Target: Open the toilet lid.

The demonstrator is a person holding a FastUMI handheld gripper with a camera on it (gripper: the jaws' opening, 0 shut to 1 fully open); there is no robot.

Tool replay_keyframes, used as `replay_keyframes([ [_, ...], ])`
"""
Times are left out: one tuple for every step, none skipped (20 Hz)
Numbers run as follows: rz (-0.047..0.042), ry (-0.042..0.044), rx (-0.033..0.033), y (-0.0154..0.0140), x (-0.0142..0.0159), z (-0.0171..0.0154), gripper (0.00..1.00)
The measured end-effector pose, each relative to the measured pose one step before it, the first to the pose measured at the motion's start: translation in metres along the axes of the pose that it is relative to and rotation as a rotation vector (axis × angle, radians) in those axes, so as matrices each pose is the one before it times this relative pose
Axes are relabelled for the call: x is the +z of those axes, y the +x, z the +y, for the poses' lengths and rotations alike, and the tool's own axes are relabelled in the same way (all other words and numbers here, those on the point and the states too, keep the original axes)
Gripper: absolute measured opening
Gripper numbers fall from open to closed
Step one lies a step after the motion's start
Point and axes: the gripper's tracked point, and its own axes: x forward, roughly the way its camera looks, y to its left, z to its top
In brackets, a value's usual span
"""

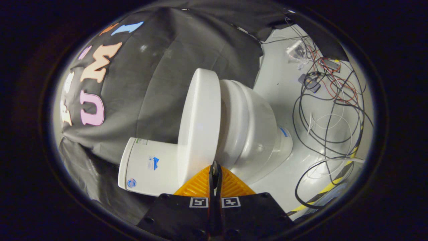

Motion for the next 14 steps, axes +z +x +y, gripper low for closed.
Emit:
replay_keyframes([
  [-0.00222,-0.00774,-0.00242,-0.00138,0.00116,0.00382,0.00],
  [-0.00740,-0.00462,-0.00437,-0.00186,0.00050,0.00210,0.00],
  [-0.00913,0.00166,-0.00499,-0.00125,-0.00037,0.00396,0.00],
  [-0.01064,-0.00175,-0.00258,-0.00034,0.00228,0.00414,0.00],
  [-0.00508,-0.00536,0.00211,-0.00165,-0.00025,0.00575,0.00],
  [-0.00185,-0.00436,0.00357,-0.00195,0.00101,0.00534,0.00],
  [-0.00095,-0.00319,0.00453,-0.00116,0.00040,0.00577,0.00],
  [0.00023,-0.00775,0.00176,-0.00100,0.00106,0.00480,0.00],
  [-0.00239,-0.01505,-0.00188,-0.00100,-0.00069,0.00542,0.00],
  [-0.00581,-0.01102,-0.00216,-0.00054,0.00060,0.00494,0.00],
  [-0.00077,-0.00529,-0.00076,-0.00201,0.00178,0.00487,0.00],
  [-0.01222,-0.00246,0.00382,-0.00229,0.00302,0.00547,0.00],
  [-0.00488,-0.00476,0.00808,-0.00137,-0.00012,0.00822,0.00],
  [-0.00588,-0.00451,0.01124,-0.00174,0.00080,0.00763,0.00],
])
